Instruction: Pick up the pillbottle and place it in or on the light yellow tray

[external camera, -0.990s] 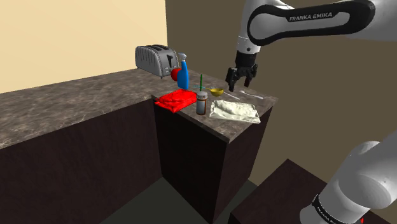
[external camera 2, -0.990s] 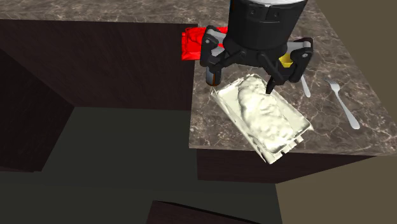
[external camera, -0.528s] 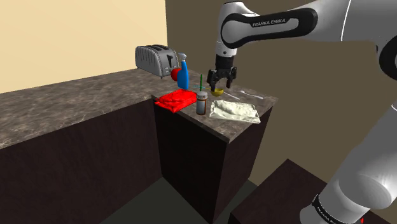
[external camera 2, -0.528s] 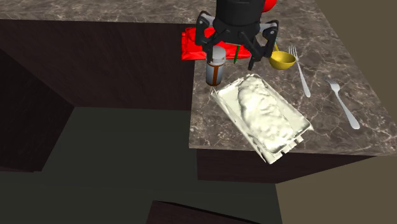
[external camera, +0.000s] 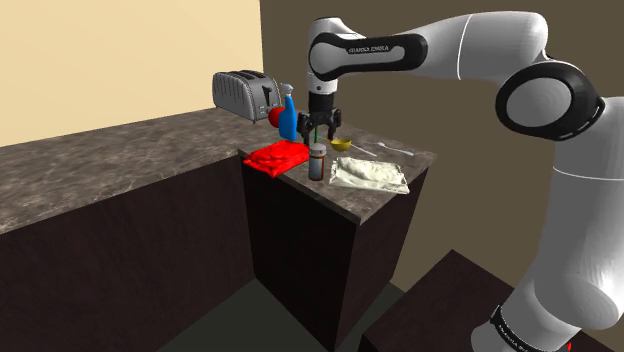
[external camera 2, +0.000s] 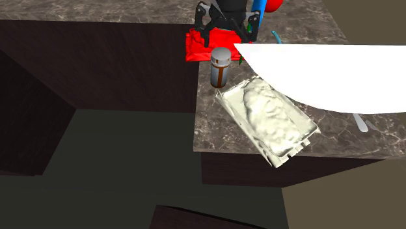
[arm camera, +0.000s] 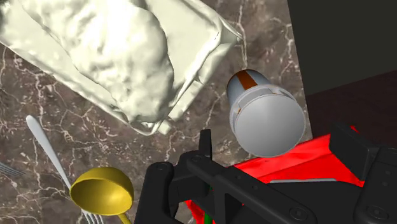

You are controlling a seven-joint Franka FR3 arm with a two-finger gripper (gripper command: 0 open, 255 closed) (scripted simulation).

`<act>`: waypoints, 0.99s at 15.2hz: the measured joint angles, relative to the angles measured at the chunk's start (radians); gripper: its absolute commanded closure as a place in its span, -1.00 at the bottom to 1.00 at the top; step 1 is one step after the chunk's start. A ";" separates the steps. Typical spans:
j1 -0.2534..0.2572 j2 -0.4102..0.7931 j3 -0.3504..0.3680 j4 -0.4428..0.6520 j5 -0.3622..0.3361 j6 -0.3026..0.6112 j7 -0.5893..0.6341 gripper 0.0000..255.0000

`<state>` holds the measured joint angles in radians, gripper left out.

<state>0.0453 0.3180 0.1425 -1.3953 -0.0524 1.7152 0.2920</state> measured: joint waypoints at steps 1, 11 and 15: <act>0.001 0.016 0.000 0.016 -0.001 -0.001 0.001 -1.00; 0.001 0.030 -0.001 -0.065 -0.002 0.092 0.004 -1.00; 0.000 0.030 -0.001 -0.066 -0.002 0.093 0.004 1.00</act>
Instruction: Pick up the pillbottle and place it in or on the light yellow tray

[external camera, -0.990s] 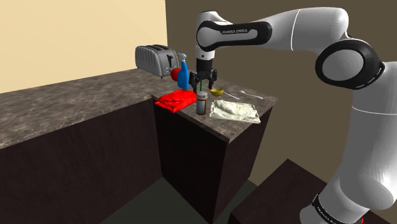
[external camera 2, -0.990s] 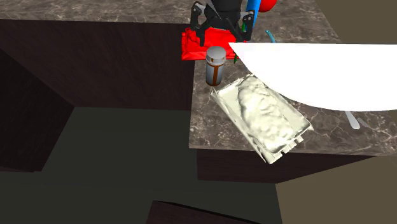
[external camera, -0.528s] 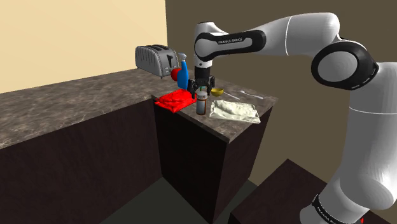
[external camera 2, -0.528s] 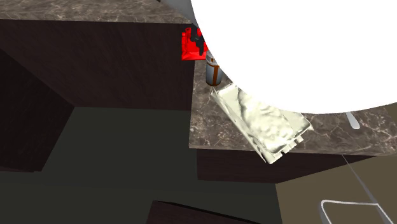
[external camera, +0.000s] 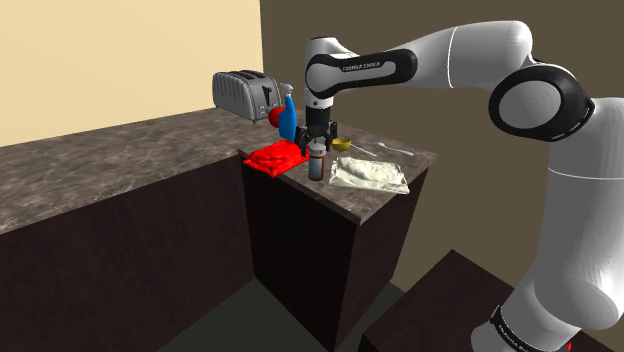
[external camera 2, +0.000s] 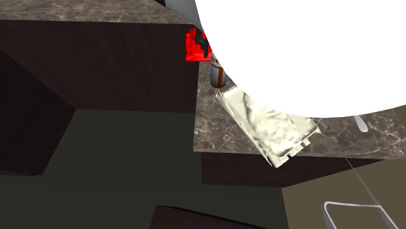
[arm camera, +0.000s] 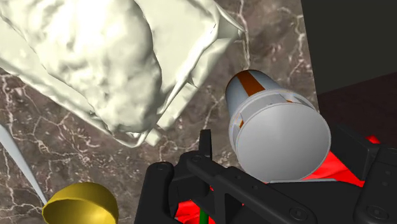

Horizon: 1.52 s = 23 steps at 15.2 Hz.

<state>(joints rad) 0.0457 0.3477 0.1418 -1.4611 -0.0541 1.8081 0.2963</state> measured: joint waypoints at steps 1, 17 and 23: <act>0.000 -0.001 0.000 0.000 0.000 0.000 0.000 1.00; 0.002 0.003 0.001 0.083 0.000 -0.080 -0.002 1.00; 0.007 0.016 0.001 0.182 -0.001 -0.166 -0.002 1.00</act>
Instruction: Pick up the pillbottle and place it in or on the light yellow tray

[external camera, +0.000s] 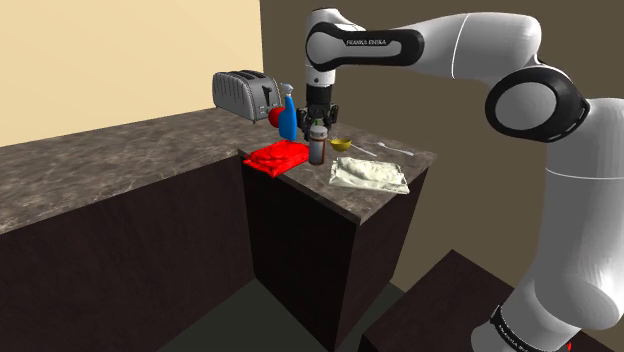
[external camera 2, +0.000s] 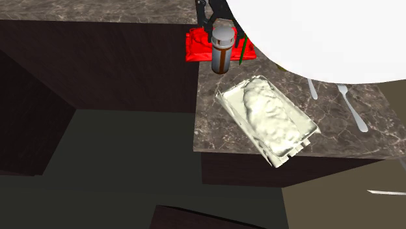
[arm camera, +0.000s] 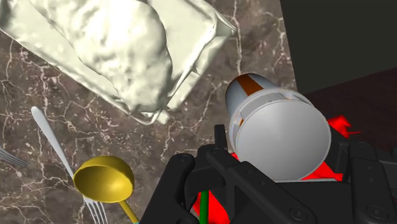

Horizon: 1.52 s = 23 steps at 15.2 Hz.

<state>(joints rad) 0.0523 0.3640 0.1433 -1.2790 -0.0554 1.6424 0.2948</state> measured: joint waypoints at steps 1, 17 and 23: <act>0.001 0.001 0.000 0.016 0.000 -0.015 0.000 1.00; -0.065 -0.121 -0.023 0.021 0.022 -0.140 -0.088 1.00; -0.137 -0.284 -0.066 -0.161 0.045 -0.119 -0.198 1.00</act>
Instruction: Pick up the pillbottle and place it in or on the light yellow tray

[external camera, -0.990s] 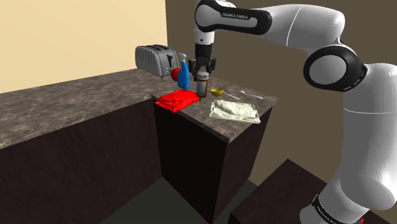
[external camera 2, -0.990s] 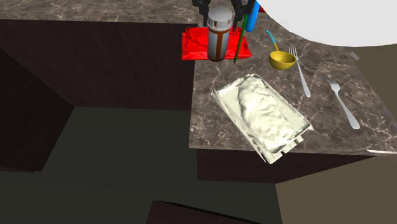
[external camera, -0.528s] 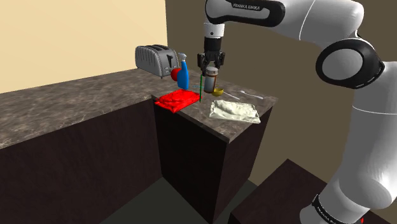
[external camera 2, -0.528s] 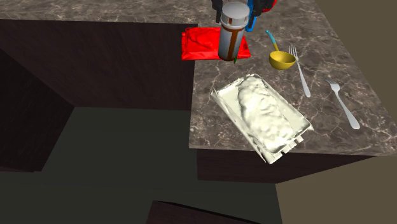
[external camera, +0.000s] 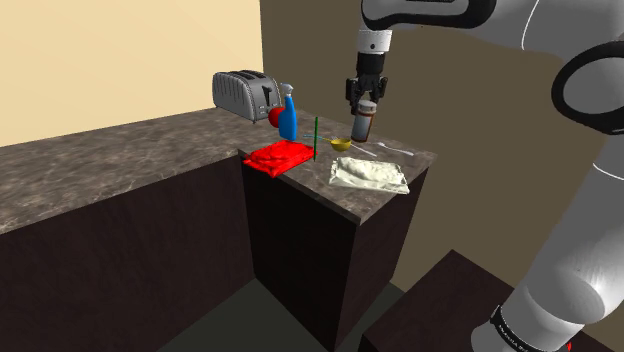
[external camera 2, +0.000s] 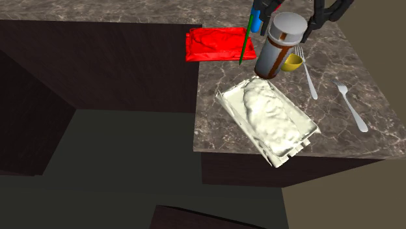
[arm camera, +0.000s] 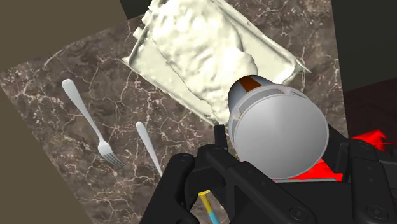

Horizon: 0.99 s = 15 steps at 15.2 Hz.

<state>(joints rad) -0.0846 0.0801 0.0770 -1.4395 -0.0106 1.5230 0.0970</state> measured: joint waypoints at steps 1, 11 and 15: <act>-0.014 -0.025 -0.011 -0.025 0.003 0.000 -0.024 1.00; -0.039 -0.103 -0.034 -0.215 0.008 0.111 -0.073 1.00; -0.039 -0.108 -0.035 -0.273 0.008 0.164 -0.074 1.00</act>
<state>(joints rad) -0.1240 -0.0282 0.0424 -1.7124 -0.0023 1.6871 0.0233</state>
